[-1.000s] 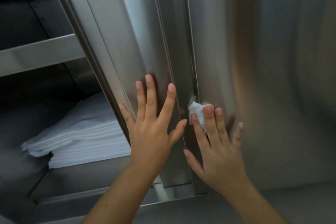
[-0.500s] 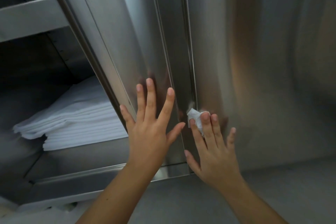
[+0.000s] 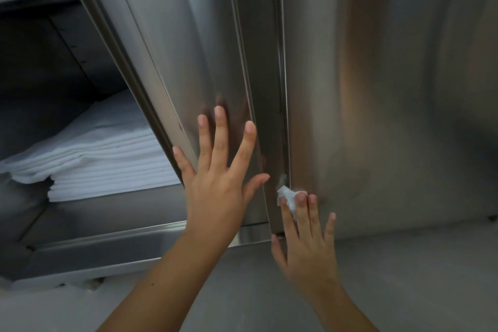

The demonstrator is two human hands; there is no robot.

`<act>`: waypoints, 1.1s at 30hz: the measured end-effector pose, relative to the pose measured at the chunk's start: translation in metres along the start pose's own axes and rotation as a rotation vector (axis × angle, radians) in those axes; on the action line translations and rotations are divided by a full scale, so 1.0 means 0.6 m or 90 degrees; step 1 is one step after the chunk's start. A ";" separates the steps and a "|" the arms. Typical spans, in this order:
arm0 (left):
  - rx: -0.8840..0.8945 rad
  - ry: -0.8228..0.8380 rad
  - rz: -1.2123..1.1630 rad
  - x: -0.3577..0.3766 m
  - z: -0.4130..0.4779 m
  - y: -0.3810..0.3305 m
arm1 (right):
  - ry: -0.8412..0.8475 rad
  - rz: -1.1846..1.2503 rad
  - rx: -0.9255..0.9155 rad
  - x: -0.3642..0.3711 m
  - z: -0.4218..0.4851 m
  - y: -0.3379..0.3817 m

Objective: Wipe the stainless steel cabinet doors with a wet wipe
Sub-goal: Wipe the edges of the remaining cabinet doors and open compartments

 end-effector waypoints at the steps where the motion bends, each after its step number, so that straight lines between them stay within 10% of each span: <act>1: -0.002 0.001 -0.001 0.000 0.000 -0.001 | 0.008 0.004 0.003 0.004 -0.009 0.003; 33: -0.026 0.030 -0.025 0.012 -0.002 -0.005 | 0.019 0.046 0.014 0.034 -0.034 0.004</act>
Point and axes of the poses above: each hand's wrist, its own z-axis towards the middle knuckle, its own x-axis out of the palm, y = z × x, the point moved 3 cm from there along z, towards the middle knuckle, and after that the axes turned 10 degrees about -x, right-handed, at the moved point
